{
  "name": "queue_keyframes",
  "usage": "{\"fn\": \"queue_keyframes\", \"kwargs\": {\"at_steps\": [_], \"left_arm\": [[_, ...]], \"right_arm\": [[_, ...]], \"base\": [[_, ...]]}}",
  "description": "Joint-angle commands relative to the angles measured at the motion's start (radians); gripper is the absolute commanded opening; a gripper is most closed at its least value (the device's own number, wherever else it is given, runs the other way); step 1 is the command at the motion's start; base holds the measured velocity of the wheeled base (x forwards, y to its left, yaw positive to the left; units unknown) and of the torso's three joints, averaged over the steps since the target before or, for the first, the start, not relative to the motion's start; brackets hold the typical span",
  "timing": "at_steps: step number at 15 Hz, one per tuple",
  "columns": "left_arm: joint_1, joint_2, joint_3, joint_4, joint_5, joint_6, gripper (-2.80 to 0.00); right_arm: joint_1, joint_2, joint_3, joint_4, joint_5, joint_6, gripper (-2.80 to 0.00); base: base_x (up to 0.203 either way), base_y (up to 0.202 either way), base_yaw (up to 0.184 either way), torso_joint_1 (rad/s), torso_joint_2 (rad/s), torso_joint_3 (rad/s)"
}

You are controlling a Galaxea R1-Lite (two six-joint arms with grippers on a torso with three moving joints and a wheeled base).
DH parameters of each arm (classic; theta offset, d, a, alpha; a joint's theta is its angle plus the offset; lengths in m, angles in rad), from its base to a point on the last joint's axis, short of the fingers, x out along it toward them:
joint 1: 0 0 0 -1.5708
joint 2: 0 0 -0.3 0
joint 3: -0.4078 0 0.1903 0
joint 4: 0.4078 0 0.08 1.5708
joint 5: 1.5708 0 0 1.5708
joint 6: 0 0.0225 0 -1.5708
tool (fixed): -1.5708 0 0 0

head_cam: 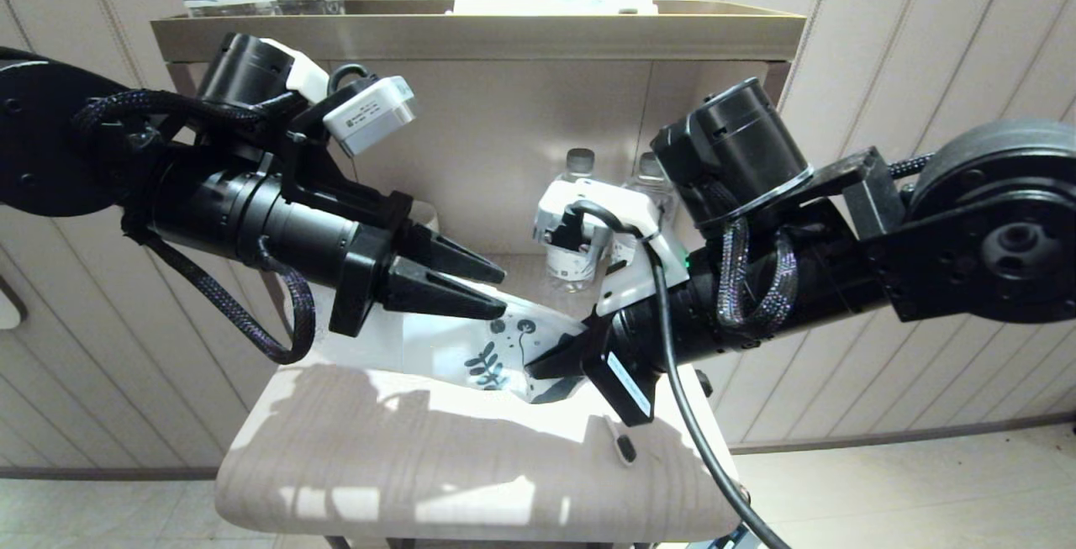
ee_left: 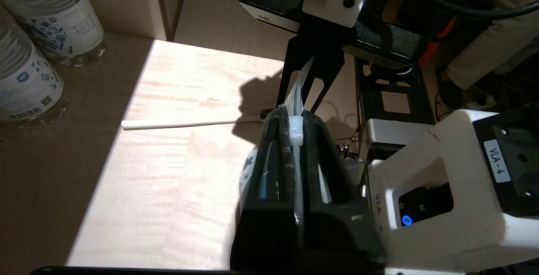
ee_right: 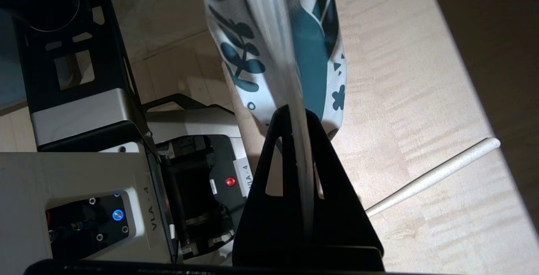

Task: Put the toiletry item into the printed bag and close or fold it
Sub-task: Open the storage bag

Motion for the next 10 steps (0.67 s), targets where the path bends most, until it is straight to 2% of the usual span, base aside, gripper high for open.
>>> {"fn": "queue_keyframes", "kwargs": {"at_steps": [1,10], "left_arm": [[0.000,0.003,0.001,0.003,-0.005,0.003,-2.80],[0.004,-0.002,0.008,-0.001,-0.004,0.010,-2.80]], "right_arm": [[0.001,0.002,0.001,0.002,0.003,-0.002,-2.80],[-0.004,-0.018,0.034,-0.004,0.000,-0.002,-2.80]], "base": [[0.000,0.000,0.000,0.000,0.00,0.000],[0.000,0.000,0.000,0.000,0.00,0.000]]}}
